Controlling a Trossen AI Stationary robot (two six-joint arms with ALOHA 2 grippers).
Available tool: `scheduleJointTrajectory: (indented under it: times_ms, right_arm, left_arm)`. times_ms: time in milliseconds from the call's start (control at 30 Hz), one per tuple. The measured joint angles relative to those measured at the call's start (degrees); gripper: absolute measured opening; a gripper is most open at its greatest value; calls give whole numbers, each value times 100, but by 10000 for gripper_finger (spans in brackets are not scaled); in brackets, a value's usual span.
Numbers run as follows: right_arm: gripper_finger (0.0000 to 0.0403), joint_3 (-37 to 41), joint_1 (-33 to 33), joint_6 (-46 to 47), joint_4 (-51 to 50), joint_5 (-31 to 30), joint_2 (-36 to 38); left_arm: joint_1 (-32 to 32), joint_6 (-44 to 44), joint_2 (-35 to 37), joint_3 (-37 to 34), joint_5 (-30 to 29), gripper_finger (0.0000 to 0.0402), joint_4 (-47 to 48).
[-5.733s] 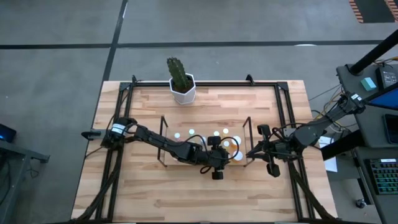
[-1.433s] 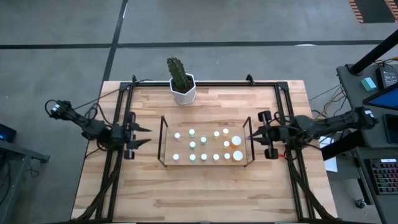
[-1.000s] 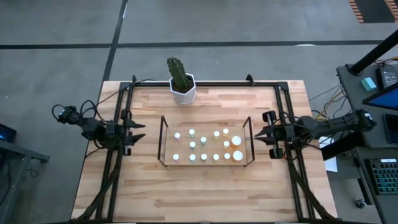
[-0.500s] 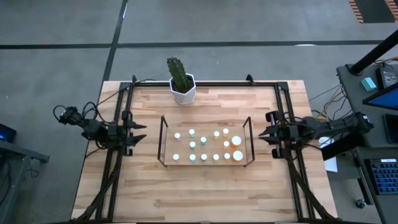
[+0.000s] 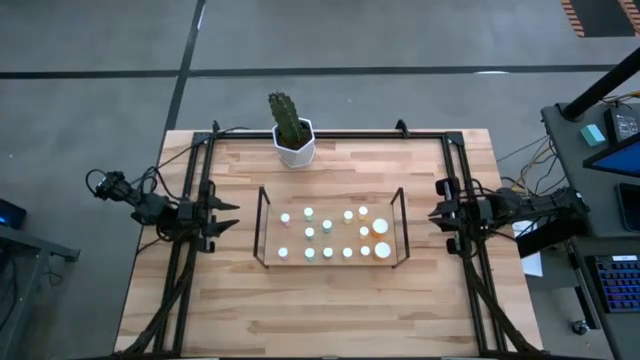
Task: Pick and place medicine bottles onto shelf by color
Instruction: Return to Home Position
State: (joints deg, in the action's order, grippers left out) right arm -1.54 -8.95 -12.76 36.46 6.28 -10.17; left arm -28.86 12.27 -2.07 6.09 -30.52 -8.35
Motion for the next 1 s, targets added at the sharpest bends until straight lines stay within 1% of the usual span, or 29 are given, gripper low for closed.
scheduleJointTrajectory:
  times_ms: [200, 400, 600, 800, 900, 1000]
  right_arm:
    - [18, 0, 0, 58, -43, 15, 133]
    - [18, 1, -1, 275, -231, 13, 227]
    - [18, 81, -1, 292, -249, 14, 225]
    - [18, 81, -2, 374, -326, 13, 172]
    - [18, 83, -2, 456, -459, -222, 101]
    - [18, 83, -1, 478, -893, -494, 18]
  left_arm:
    - [0, -24, -13, 0, 2, 143, 48]
    - [0, -295, -9, -117, 4, 143, 176]
    - [0, -489, 10, -553, 7, 143, -175]
    - [0, -596, -4, -562, 7, 143, -183]
    - [0, -595, -4, -564, 7, 143, -180]
    - [0, -595, -9, -564, 7, 143, -174]
